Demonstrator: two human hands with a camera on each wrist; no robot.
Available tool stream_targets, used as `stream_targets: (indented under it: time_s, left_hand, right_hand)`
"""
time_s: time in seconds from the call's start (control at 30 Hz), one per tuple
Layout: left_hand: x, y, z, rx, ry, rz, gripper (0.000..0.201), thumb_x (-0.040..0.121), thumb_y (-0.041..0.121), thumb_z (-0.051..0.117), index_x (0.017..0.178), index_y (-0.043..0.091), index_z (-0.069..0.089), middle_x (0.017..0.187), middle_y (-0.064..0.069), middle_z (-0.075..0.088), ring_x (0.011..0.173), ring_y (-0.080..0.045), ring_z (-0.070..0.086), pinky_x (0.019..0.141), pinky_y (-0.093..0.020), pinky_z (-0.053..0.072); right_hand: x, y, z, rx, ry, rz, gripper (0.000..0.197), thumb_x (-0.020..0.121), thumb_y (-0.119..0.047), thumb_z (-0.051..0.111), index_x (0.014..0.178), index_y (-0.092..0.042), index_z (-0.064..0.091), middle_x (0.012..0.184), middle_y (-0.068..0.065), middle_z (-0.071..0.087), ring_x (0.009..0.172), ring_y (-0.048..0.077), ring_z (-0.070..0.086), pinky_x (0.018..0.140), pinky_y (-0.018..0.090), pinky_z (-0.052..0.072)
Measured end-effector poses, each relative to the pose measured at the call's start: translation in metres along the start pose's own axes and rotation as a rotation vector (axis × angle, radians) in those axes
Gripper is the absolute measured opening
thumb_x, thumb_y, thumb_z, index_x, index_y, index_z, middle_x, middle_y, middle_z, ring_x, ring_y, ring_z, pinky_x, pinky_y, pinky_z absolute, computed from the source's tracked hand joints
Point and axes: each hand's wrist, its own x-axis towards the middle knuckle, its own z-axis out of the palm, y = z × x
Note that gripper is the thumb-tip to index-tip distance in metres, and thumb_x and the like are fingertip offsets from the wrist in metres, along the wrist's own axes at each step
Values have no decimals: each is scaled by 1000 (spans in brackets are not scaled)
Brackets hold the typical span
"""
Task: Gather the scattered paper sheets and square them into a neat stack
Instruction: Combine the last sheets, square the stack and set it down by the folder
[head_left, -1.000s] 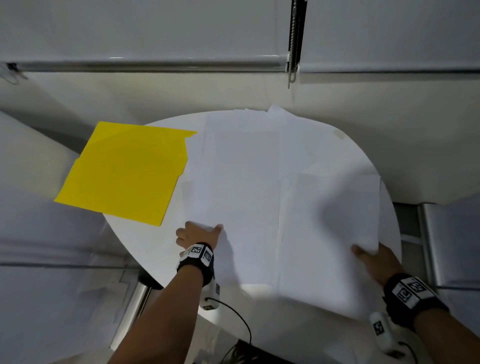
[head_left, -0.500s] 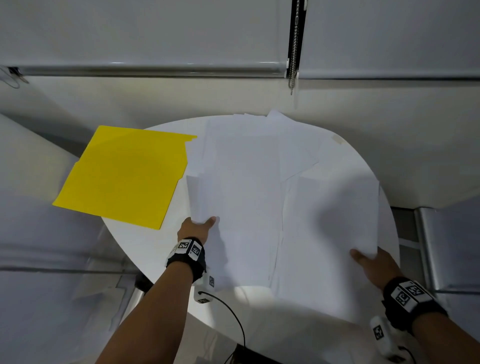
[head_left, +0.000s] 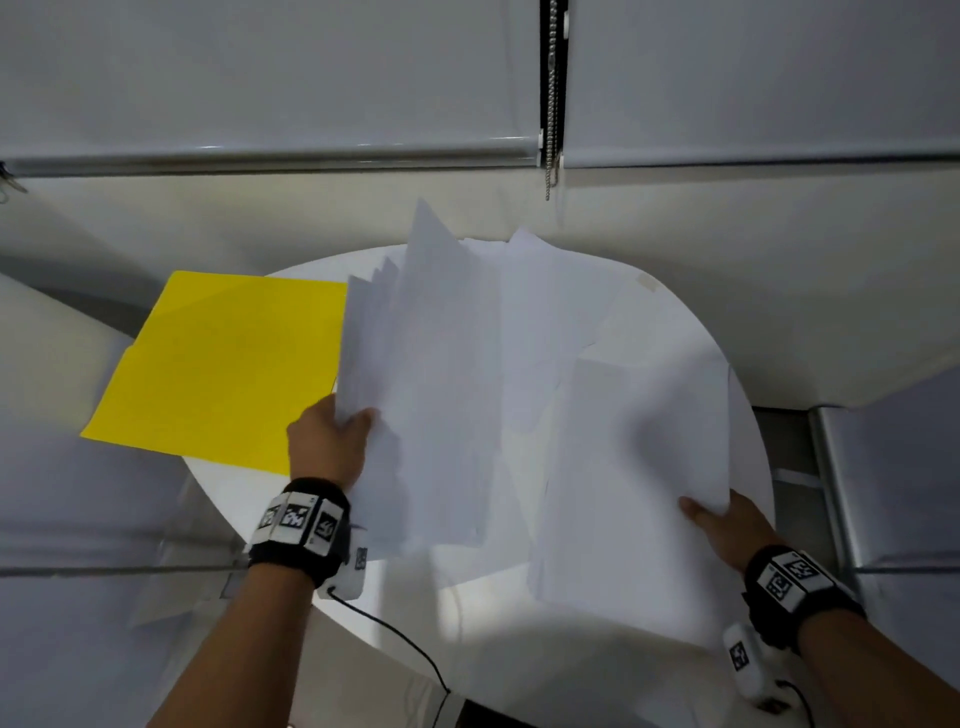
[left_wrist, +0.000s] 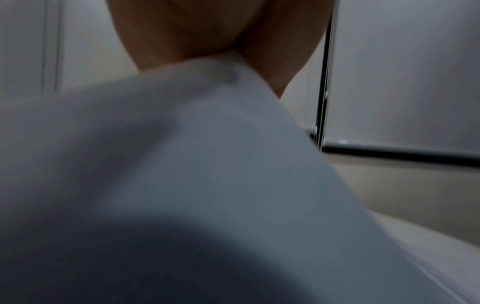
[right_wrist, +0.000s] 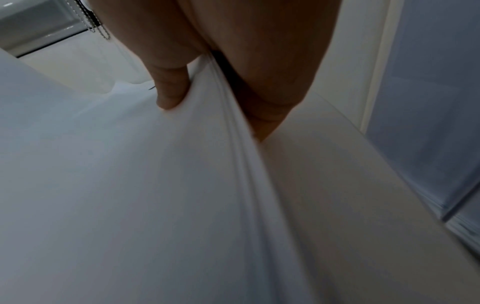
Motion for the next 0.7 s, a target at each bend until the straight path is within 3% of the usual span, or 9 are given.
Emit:
stream_targets:
  time_s: [0.13, 0.23, 0.33, 0.43, 0.5, 0.6, 0.7]
  left_hand:
    - [7, 26, -34, -246, 125, 50, 29, 81, 23, 77, 103, 5, 71, 97, -16, 73, 90, -32, 69, 71, -32, 47]
    - [5, 44, -50, -592, 96, 82, 23, 79, 18, 77, 101, 14, 72, 97, -4, 74, 88, -23, 71, 76, -36, 55]
    - [-4, 56, -55, -747, 38, 104, 27, 83, 9, 75, 109, 11, 72, 107, -3, 75, 95, -21, 72, 82, -35, 55]
    - [-12, 53, -58, -649, 56, 112, 26, 81, 12, 76, 107, 10, 73, 102, -5, 75, 90, -20, 71, 80, -37, 56]
    - [-11, 40, -64, -488, 82, 96, 28, 77, 23, 79, 101, 10, 72, 97, -10, 74, 83, -21, 69, 76, -42, 55]
    - [-9, 16, -75, -256, 84, 26, 49, 67, 44, 77, 98, 8, 70, 91, -13, 73, 84, -29, 70, 74, -50, 56]
    - [-14, 1, -81, -83, 77, 2, 57, 63, 50, 70, 96, 4, 69, 91, -22, 71, 85, -38, 68, 72, -51, 55]
  right_hand:
    - [1, 1, 0, 13, -3, 8, 48, 89, -29, 65, 129, -6, 55, 123, 17, 62, 112, 33, 57, 97, 37, 43]
    - [2, 1, 0, 9, -4, 7, 47, 88, -29, 66, 128, -7, 56, 121, 16, 63, 107, 31, 58, 96, 38, 44]
    - [2, 2, -1, -11, -2, 3, 46, 88, -29, 67, 126, -6, 57, 118, 16, 64, 99, 27, 57, 92, 36, 44]
    - [3, 2, -2, -22, -4, -1, 44, 87, -28, 67, 124, -6, 58, 116, 16, 64, 96, 25, 57, 91, 36, 44]
    - [2, 2, -2, -20, -3, -11, 44, 87, -28, 67, 124, -6, 58, 117, 16, 65, 99, 28, 58, 90, 35, 44]
    - [2, 3, -2, -23, -5, -14, 44, 88, -29, 67, 124, -6, 58, 117, 16, 64, 106, 31, 60, 89, 33, 43]
    - [3, 3, -2, -18, -7, -11, 45, 87, -29, 67, 125, -6, 57, 118, 16, 65, 107, 31, 60, 90, 33, 43]
